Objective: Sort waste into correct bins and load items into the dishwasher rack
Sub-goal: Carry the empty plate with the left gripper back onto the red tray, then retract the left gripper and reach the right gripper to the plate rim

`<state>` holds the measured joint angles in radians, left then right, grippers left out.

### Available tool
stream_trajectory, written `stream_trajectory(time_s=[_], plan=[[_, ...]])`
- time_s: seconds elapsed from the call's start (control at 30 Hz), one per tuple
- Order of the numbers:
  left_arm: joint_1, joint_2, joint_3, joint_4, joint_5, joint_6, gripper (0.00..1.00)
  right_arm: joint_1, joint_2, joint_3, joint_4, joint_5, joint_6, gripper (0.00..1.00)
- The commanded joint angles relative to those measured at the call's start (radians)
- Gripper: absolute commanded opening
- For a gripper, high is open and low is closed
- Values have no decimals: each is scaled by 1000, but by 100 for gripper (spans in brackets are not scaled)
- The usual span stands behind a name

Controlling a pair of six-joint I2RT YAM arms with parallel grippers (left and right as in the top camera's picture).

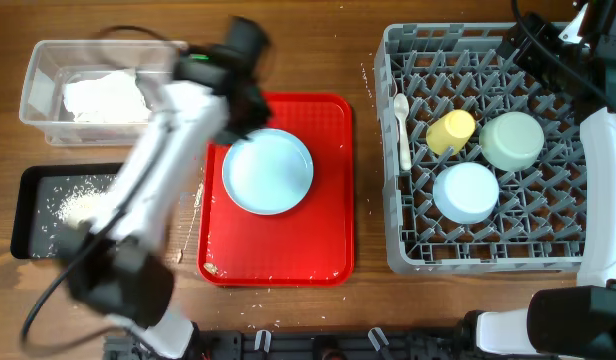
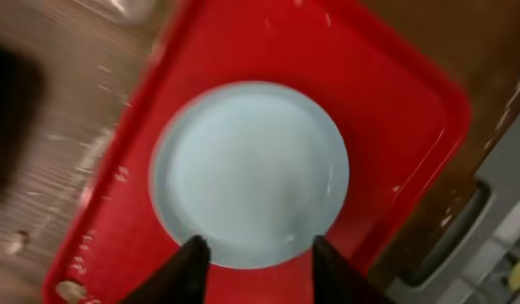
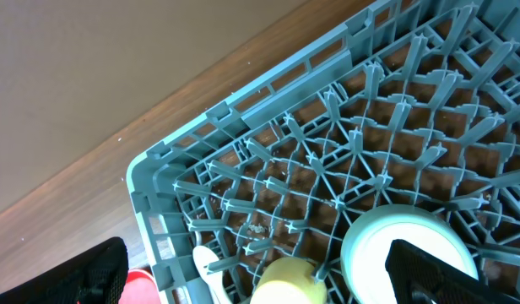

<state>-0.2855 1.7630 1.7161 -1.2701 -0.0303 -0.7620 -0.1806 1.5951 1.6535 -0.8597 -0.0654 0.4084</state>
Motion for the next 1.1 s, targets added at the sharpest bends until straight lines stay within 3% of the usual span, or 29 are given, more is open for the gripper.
stream_trajectory(time_s=[0.0,0.03,0.13,0.23,0.33,0.47,0.67,0.8,0.93,1.07], plan=[[176,-143,25,-54,-35,-2,76,1,10,5,3,17,15,100],[230,-166,25,-74,-37,-2,100,1,10,5,23,4,57,100],[385,-203,25,-136,-42,-2,100,1,10,5,54,-72,304,100],[520,-207,25,-204,-42,-2,100,2,10,5,-6,-246,434,100],[628,-207,25,-225,-42,-2,100,124,39,5,109,-448,261,93],[677,-207,25,-224,-42,-2,100,398,129,5,124,-246,47,93],[683,-207,25,-224,-42,-2,100,752,412,6,147,20,-3,92],[683,-207,25,-223,-42,-2,100,824,509,13,127,17,-24,85],[683,-207,25,-222,-42,-2,100,827,555,11,76,18,37,69],[683,-207,25,-201,-42,-2,100,827,564,8,19,43,39,68]])
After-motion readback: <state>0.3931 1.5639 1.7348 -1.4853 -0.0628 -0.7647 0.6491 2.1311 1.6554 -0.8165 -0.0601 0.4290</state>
